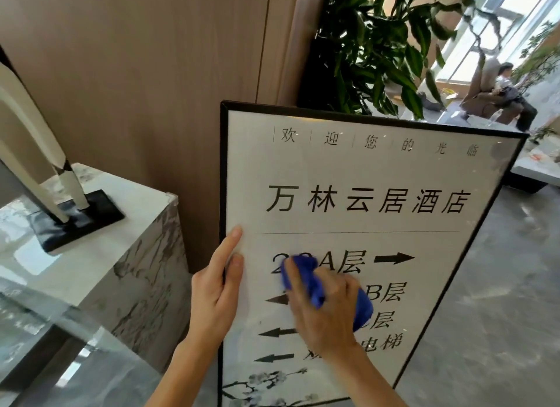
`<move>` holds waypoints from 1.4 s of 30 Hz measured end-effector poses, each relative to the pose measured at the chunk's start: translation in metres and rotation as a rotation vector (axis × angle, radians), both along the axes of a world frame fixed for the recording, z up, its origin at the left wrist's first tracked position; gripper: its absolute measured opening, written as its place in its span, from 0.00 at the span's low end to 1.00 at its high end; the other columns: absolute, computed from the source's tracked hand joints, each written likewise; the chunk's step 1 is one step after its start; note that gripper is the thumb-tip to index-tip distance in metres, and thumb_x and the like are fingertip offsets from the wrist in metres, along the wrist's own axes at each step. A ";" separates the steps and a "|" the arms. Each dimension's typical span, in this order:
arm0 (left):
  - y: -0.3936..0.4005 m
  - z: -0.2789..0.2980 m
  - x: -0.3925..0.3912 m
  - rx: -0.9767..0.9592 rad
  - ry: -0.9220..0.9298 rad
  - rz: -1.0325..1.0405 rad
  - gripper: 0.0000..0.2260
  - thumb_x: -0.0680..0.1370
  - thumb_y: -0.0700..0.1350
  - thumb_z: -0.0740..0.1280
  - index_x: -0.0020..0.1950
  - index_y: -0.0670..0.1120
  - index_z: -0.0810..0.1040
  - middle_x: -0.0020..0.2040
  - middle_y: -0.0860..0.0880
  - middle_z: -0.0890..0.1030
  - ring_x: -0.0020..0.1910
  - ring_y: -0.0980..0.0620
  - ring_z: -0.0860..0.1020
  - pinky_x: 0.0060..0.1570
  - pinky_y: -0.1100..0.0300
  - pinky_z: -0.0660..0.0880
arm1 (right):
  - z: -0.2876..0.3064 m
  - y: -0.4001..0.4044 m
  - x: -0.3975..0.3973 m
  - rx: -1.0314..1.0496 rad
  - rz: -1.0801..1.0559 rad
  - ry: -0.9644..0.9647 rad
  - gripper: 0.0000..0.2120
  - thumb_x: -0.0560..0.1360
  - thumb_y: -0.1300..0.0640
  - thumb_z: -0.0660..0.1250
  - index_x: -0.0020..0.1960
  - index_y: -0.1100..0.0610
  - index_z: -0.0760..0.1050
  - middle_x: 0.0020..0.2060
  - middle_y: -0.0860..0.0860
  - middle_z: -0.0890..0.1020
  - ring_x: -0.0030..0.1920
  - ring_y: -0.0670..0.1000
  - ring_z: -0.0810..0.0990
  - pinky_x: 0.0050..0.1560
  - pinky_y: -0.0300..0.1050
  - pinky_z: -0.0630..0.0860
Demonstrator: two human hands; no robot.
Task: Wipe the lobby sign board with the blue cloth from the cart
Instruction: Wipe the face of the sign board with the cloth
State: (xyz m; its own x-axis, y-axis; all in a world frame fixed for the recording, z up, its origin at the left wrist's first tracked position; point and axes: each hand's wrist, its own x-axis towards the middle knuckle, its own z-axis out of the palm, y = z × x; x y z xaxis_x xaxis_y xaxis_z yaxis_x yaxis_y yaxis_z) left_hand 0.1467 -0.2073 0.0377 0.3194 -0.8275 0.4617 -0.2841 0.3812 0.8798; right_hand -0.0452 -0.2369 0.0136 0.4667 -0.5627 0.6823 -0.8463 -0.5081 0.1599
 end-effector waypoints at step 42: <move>0.012 -0.059 -0.010 -0.125 -0.225 0.172 0.18 0.84 0.60 0.51 0.75 0.72 0.56 0.36 0.61 0.75 0.26 0.59 0.71 0.26 0.75 0.65 | -0.028 0.015 0.042 -0.047 0.035 -0.563 0.16 0.83 0.50 0.59 0.71 0.45 0.70 0.49 0.42 0.73 0.46 0.38 0.69 0.53 0.38 0.68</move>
State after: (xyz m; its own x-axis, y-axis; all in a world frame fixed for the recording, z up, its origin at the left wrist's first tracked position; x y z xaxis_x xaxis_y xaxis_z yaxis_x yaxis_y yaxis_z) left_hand 0.1362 -0.1950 -0.0217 0.3277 -0.7027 0.6315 -0.5363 0.4120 0.7367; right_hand -0.0035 -0.2214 -0.0147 0.0410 -0.5168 0.8551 -0.7905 -0.5402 -0.2886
